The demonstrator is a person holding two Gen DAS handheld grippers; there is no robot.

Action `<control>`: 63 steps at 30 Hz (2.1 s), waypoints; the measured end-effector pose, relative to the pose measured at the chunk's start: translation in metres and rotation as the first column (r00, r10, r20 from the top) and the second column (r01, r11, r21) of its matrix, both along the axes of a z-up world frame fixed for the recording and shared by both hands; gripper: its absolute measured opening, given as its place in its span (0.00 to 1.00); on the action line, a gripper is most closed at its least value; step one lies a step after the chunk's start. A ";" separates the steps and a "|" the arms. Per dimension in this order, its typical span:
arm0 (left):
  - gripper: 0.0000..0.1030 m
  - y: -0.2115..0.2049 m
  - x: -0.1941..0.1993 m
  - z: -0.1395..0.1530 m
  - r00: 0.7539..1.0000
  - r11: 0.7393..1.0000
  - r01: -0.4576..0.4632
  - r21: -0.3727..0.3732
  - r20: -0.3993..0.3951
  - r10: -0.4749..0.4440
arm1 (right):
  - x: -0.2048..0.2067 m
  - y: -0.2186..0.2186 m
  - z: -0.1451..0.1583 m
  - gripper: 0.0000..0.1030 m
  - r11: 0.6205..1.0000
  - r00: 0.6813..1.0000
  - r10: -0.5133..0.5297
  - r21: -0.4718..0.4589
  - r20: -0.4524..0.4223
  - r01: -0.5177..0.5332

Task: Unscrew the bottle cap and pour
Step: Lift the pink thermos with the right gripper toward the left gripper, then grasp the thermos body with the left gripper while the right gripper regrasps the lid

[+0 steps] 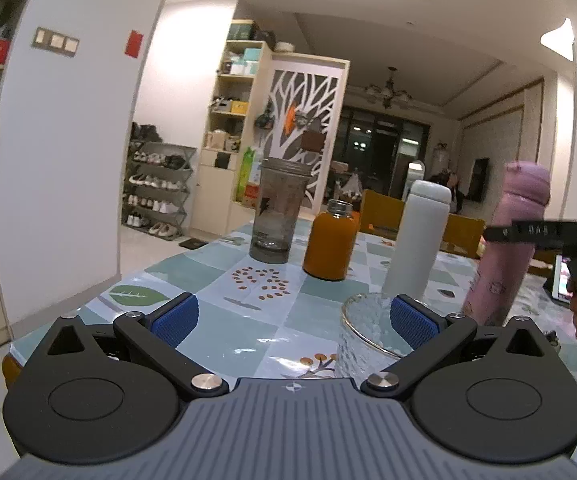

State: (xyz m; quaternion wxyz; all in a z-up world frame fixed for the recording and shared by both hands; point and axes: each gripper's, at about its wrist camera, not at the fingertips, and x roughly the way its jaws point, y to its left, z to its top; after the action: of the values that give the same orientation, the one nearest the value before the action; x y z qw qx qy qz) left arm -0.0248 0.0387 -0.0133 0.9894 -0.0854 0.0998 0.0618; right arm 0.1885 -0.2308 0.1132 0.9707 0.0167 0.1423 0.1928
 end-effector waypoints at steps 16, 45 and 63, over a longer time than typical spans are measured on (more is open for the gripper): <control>1.00 -0.011 -0.009 0.004 0.994 0.994 0.106 0.001 0.019 -0.106 | -0.066 0.017 0.035 0.65 0.973 0.973 0.232 0.017 -0.008 -0.231; 1.00 -0.072 -0.017 -0.003 0.945 0.942 0.318 0.108 0.047 -0.324 | -0.134 0.026 0.011 0.65 0.953 0.951 0.299 -0.024 -0.075 -0.301; 1.00 -0.081 -0.012 -0.009 0.931 0.930 0.347 0.119 0.079 -0.357 | -0.139 0.026 0.000 0.66 0.954 0.955 0.296 -0.033 -0.022 -0.297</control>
State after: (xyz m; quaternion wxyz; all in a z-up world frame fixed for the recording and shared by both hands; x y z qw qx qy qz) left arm -0.0368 -0.0426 -0.0221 0.9912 -0.0178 0.0611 -0.1157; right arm 0.0499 -0.2044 0.1137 0.9298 -0.0205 0.1545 0.3334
